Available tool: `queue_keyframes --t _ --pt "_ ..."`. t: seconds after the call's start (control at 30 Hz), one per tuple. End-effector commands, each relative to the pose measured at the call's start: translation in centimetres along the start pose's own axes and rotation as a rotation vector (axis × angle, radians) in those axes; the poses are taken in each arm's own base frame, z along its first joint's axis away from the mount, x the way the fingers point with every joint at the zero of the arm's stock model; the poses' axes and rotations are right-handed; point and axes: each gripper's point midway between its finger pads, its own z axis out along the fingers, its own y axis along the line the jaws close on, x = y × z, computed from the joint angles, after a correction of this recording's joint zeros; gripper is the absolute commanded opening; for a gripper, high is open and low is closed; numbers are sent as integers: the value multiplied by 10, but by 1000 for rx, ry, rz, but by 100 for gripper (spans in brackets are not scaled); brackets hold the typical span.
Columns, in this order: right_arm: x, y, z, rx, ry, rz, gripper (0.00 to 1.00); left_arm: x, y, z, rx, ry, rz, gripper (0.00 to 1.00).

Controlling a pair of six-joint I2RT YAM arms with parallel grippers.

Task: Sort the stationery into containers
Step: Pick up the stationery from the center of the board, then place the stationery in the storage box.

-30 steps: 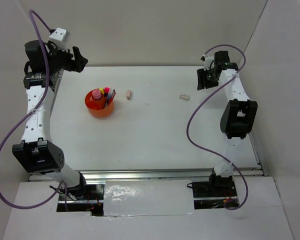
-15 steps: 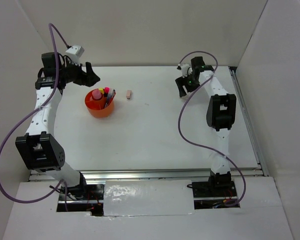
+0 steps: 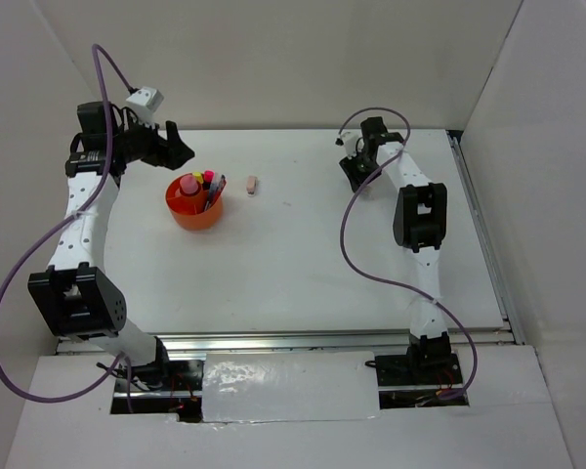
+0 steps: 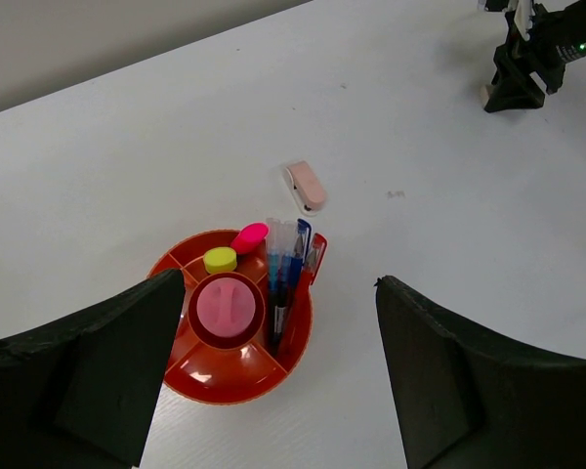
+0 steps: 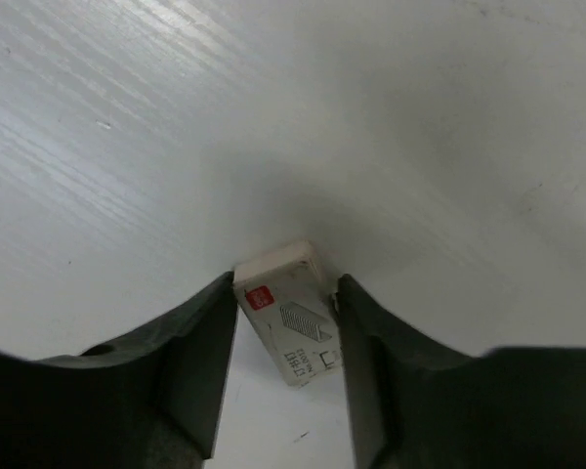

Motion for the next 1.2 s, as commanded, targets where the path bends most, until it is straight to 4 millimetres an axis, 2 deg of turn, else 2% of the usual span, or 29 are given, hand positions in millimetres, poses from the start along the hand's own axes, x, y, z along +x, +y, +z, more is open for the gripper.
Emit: queue_keyframes --t 0.0,0.07,0.2,0.27,0.3,0.33,0.37,0.4,0.43,0.47,0.5,0.53,0.57,0.63,0.67,0.73,0.77,0.83,0.87,0.93,1.03,1.17 --pt "-3 -2 -5 6 1 -25 48 -18 -14 -11 34 -47 43 91" --pt "1 6 -9 -23 18 -37 43 -16 -16 -11 45 -47 36 90" --pt "15 31 -23 -99 54 -46 21 -20 -29 -14 88 -80 47 87" --pt "1 49 -48 -160 -4 4 12 -14 -38 -13 113 -90 38 86" --pt "-3 59 -57 -198 -24 45 5 -24 -55 -14 128 -138 72 85" --pt "-17 82 -79 -292 -70 131 3 -8 -63 -10 139 -122 68 85" --pt "-25 98 -90 -352 -89 188 0 -5 -74 -8 147 -130 92 85" --pt "-32 116 -102 -419 -90 290 0 0 -109 -1 212 -125 166 86" --pt "-40 130 -121 -471 -116 325 0 20 -120 7 229 -68 179 85" --pt "-40 152 -129 -570 -111 370 0 31 -135 12 264 -33 208 85" --pt "-46 173 -141 -615 -108 393 0 54 -163 20 324 28 305 84" --pt "-46 185 -142 -644 -95 401 0 64 -176 23 345 49 375 83" --pt "-40 199 -141 -674 -63 414 0 77 -210 25 412 74 469 82" --pt "-34 223 -142 -721 -6 428 0 96 -222 29 403 121 672 82" --pt "-30 234 -143 -771 25 448 0 104 -249 28 460 120 750 81" --pt "-17 259 -142 -850 117 504 0 109 -262 27 490 107 898 78" --pt "-18 266 -144 -871 116 514 0 115 -277 25 537 88 987 77" --pt "-15 284 -153 -888 121 490 0 119 -287 24 571 67 1055 76" --pt "-8 293 -154 -900 155 505 0 118 -293 25 587 37 1106 75" --pt "-4 313 -160 -929 177 487 0 126 -295 28 603 39 1147 74" --pt "-4 330 -170 -963 192 477 0 138 -297 30 638 45 1214 74" --pt "-4 341 -177 -996 204 471 0 162 -299 25 732 75 1298 74"
